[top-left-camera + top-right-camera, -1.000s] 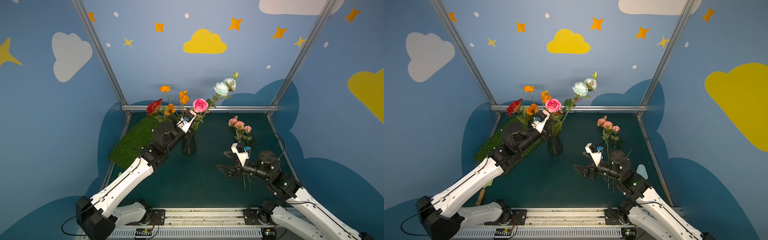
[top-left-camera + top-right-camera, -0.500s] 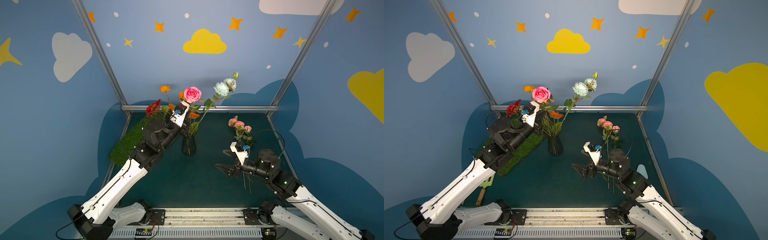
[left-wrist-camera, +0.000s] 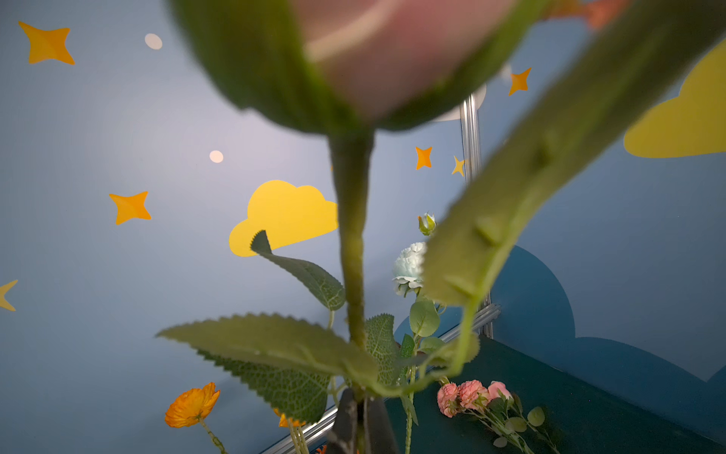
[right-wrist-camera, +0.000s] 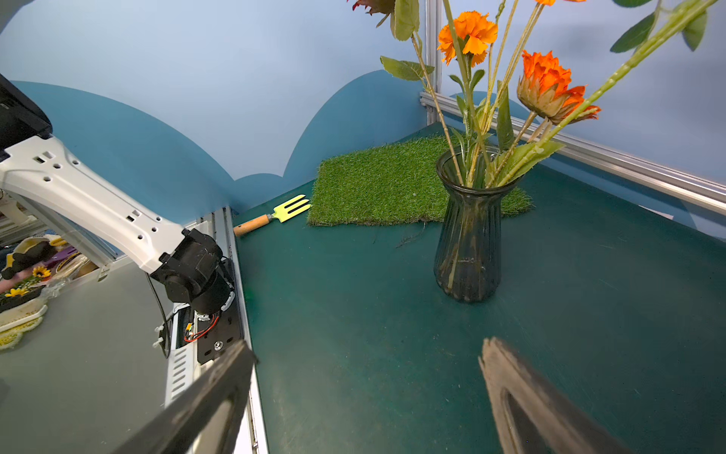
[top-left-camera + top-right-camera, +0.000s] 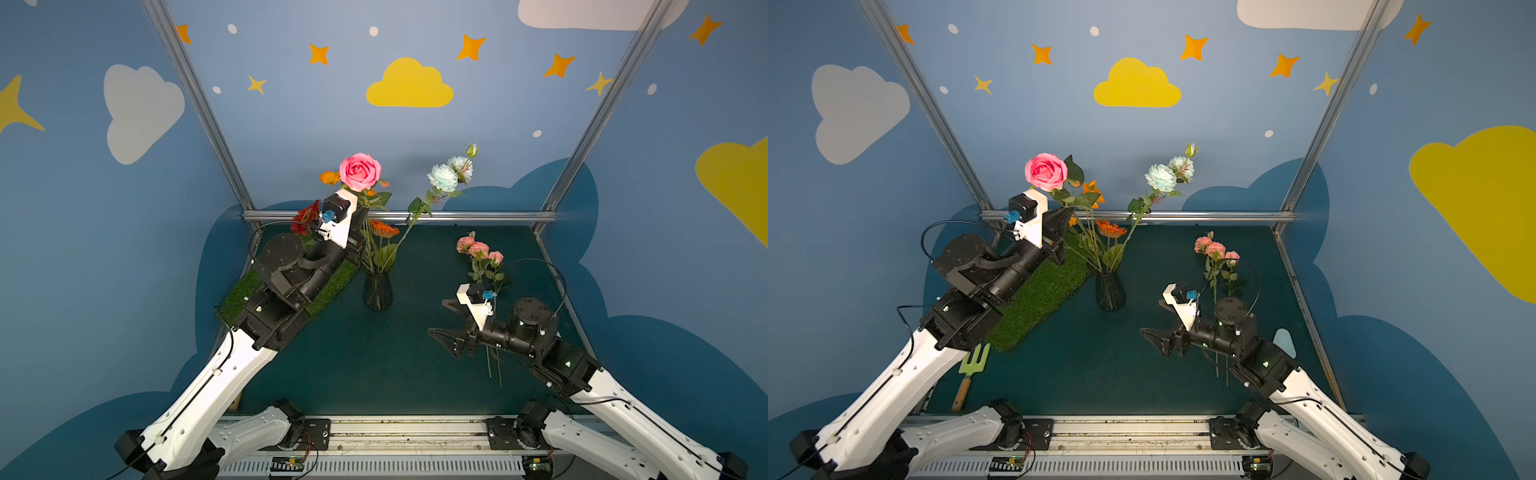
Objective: Pick out pink flowers from the vase
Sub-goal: Place the flower at the center of the board.
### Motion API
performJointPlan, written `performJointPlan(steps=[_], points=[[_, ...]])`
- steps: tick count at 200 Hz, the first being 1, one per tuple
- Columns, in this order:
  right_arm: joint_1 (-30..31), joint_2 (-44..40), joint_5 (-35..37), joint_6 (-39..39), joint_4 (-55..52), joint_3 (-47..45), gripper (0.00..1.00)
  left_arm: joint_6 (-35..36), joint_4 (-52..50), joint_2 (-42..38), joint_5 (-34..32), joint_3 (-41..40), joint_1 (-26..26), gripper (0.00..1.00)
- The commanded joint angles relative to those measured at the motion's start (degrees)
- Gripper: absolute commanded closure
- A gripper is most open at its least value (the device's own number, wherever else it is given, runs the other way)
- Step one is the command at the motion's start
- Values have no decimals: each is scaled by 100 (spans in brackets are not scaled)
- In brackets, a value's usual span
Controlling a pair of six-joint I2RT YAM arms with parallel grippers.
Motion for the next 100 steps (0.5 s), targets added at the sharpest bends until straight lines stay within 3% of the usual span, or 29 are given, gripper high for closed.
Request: performJointPlan(steps=[1, 100], points=[[45, 45, 57, -85, 170, 165, 7, -212, -97, -120, -83, 245, 16, 98], [140, 34, 127, -76, 68, 449, 7, -1282, -767, -370, 627, 963, 15, 98]])
